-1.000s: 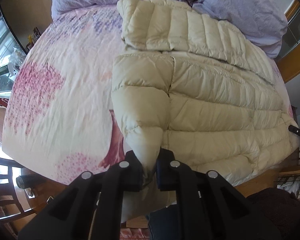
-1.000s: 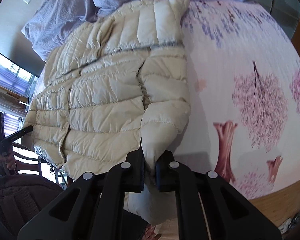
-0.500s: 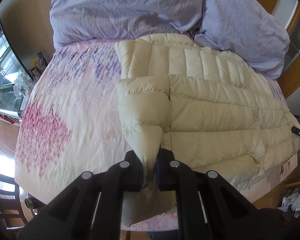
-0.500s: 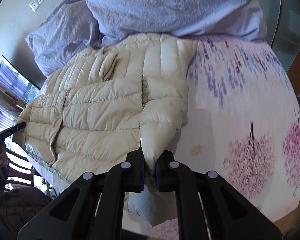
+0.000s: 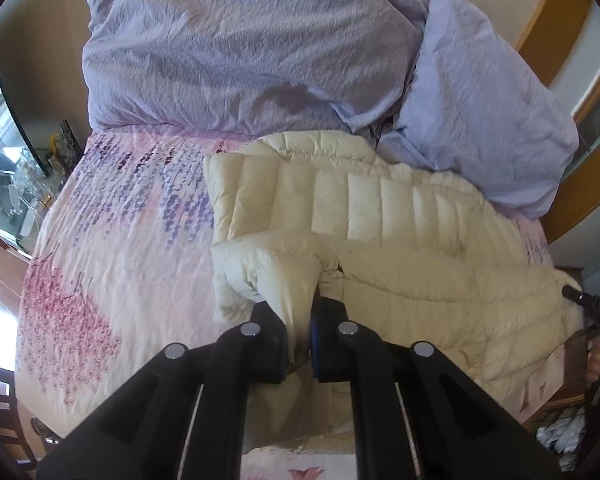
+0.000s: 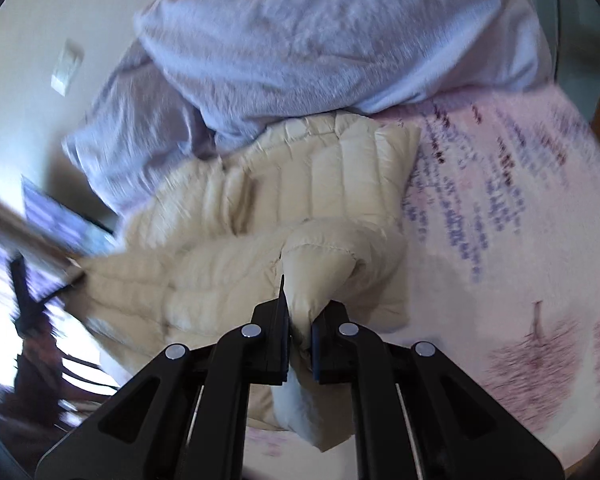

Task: Fold large clothes
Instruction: 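Lift the hem with both grippers and fold it toward the collar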

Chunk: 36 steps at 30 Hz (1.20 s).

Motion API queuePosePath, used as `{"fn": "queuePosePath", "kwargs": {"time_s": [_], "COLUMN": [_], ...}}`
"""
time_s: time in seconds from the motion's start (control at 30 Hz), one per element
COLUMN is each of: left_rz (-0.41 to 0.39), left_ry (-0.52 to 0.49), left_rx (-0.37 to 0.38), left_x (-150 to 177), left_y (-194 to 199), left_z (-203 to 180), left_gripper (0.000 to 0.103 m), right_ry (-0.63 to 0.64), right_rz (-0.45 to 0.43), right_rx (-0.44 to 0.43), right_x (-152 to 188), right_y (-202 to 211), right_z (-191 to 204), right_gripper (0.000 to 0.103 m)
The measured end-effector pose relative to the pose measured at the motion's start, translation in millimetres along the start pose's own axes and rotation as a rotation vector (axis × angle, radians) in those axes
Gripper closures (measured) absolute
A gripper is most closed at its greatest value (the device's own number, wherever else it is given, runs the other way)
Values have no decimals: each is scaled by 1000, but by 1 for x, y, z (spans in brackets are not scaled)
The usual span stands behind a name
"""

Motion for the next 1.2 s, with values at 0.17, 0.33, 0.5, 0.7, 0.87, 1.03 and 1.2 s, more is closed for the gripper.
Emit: {"fn": "queuePosePath", "kwargs": {"time_s": [0.17,0.33,0.5,0.7,0.87,1.03,1.2], "left_rz": [-7,9,37,53,65,77,76], "left_ry": [12,22,77,149,194,212,206], "left_rx": [-4,-36,-38,-31,-41,-58,-70], "left_x": [-28,-48,-65,-86,-102,-114,-129], "left_y": [-9,-27,-46,-64,-81,-97,-107], "left_z": [4,11,20,28,37,42,41], "left_gripper": [95,95,93,91,85,74,63], "right_ry": [-40,-76,-125,-282,-394,-441,-449], "right_rz": [25,24,25,56,88,105,88], "right_rx": [0,22,45,13,4,3,-12], "right_x": [-23,-46,-67,-90,-106,-120,-136], "right_y": [-8,-21,-37,-61,-84,-104,-108], "right_z": [1,-2,-3,-12,-21,-23,-19], "right_gripper": [95,95,95,94,92,66,51]}}
Point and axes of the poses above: each gripper's, at about its wrist camera, not at the fingertips, and y roughly against the way its jaws point, z to its left, x to its underside, the point moved 2 cm from there along -y, roughly the way its jaws point, and after that the axes turned 12 degrees about x, right-handed, at the moved point
